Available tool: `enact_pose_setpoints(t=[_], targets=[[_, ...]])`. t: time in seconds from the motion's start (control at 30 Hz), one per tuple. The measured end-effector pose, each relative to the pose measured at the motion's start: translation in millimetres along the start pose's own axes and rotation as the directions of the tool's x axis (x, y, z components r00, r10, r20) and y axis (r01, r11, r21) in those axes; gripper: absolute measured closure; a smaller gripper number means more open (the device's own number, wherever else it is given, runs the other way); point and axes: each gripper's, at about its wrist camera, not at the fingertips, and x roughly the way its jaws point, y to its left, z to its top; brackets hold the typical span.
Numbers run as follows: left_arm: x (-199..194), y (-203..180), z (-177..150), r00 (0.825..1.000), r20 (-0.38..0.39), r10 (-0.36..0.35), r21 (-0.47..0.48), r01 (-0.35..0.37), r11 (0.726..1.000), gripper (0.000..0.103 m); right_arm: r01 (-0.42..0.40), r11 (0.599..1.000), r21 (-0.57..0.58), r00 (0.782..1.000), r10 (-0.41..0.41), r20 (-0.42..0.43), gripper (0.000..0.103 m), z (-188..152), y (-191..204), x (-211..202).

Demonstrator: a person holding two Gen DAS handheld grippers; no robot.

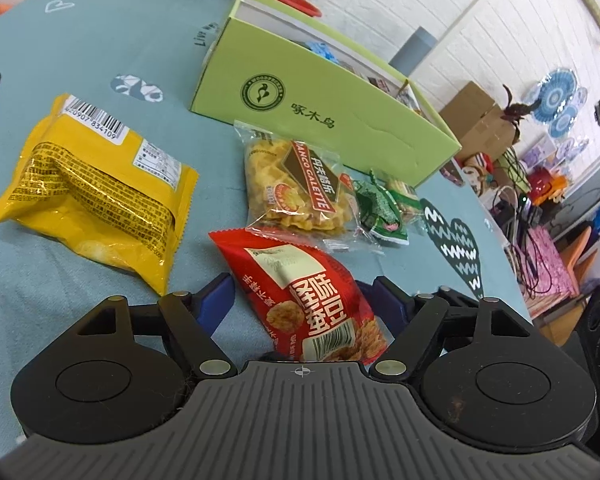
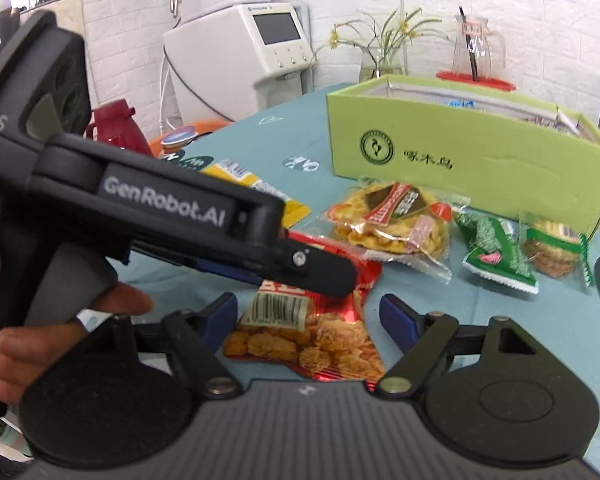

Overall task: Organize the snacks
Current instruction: 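Lift the red peanut bag into the green box and open the left gripper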

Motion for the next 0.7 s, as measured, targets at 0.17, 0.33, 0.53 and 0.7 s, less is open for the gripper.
enact_pose_setpoints(t=[0.17,0.33,0.53,0.7], targets=[[0.6,-7.6,-6.6,0.999,0.018,0.034,0.052,-0.035,0.998,0.047,0.017,0.999,-0.052,1.000,-0.016,0.023,0.021,-4.7,8.9,7.0],[-3.4,-5.9,-11.4,1.000,-0.028,-0.005,0.015,0.006,1.000,0.070,0.018,0.999,-0.040,0.999,-0.017,0.039,0.035,-6.5,11.5,-1.9],[-41.8,-11.0,-12.6,1.000,-0.018,0.002,-0.011,-0.002,1.000,0.076,-0.066,0.996,-0.067,0.995,0.070,0.065,0.039,-0.8,28.0,-22.9],[-56.4,-23.1,49.7,0.995,0.096,-0.021,0.042,0.017,0.999,0.079,-0.048,0.985,-0.165,0.982,0.077,0.171,0.036,53.0,24.1,-13.2]])
